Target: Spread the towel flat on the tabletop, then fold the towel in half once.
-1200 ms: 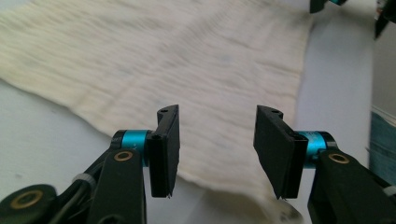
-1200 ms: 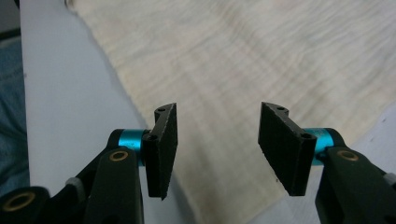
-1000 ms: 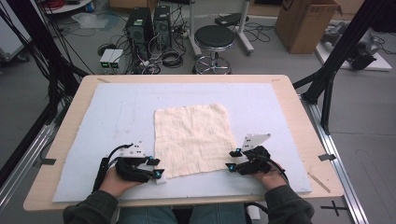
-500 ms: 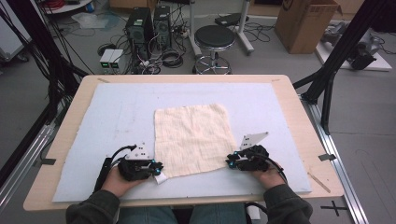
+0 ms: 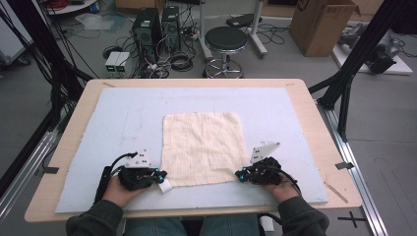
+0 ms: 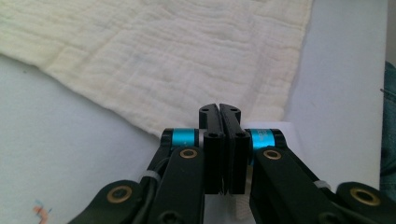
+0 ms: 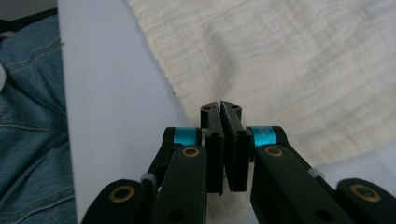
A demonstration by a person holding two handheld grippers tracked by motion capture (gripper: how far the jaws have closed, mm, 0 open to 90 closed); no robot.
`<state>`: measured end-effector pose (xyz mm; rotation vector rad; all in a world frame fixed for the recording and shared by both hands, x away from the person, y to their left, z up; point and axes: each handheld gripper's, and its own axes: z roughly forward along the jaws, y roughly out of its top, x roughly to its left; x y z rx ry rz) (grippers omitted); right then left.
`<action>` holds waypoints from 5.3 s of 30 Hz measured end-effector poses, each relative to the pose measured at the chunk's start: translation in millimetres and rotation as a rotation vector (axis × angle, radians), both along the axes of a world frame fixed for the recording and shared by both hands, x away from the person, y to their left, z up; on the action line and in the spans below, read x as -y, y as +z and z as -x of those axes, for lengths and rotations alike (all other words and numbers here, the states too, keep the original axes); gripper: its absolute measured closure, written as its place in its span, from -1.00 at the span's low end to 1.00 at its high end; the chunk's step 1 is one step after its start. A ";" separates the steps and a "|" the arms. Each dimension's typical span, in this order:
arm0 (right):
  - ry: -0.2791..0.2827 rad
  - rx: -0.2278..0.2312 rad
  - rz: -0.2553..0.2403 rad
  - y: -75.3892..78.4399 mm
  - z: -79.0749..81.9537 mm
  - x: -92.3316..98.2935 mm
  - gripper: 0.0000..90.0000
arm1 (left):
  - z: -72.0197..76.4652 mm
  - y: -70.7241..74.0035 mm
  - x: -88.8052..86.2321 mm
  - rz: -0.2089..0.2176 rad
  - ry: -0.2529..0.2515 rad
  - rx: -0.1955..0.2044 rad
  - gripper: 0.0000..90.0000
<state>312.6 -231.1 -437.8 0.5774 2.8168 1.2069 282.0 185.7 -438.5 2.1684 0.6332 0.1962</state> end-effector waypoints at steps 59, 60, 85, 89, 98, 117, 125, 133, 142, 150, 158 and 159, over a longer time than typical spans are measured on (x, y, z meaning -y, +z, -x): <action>-0.187 0.033 -0.149 12.7 -10.2 11.3 -0.19 | -7.1 13.7 -18.4 0.158 0.108 0.023 0.05; -0.187 0.034 -0.148 12.6 -10.4 11.4 -0.19 | -7.1 13.8 -18.3 0.159 0.111 0.022 0.04; -0.242 0.040 -0.133 20.4 -36.9 18.9 -0.22 | -27.4 26.1 -12.6 0.158 0.154 0.001 -0.02; -0.262 0.042 -0.121 23.9 -51.6 17.7 -0.21 | -42.1 31.7 -12.2 0.157 0.173 0.004 0.00; -0.299 0.034 -0.069 32.9 -91.8 12.2 -0.10 | -80.4 38.2 -14.4 0.174 0.254 0.009 0.10; -0.421 0.007 -0.047 28.5 -164.1 10.8 0.15 | -165.2 23.5 -8.8 0.116 0.434 -0.035 0.27; -0.462 -0.038 -0.057 10.5 -174.6 3.3 0.27 | -175.7 1.9 2.2 0.079 0.477 -0.081 0.23; -0.455 -0.059 -0.012 -0.8 -179.2 -0.9 0.80 | -179.7 -5.1 5.7 0.042 0.538 -0.069 0.70; -0.439 -0.044 -0.044 10.5 -177.6 0.5 0.91 | -179.2 -1.9 3.6 0.091 0.532 -0.067 0.94; -0.437 -0.027 -0.106 22.4 -173.5 7.9 0.91 | -175.4 12.1 -6.5 0.175 0.523 -0.047 0.95; -0.391 -0.014 -0.139 31.5 -164.7 7.0 0.91 | -165.9 23.2 -7.7 0.189 0.472 -0.032 0.95; -0.388 -0.017 -0.141 32.6 -163.4 7.3 0.91 | -163.9 24.3 -7.6 0.186 0.467 -0.031 0.95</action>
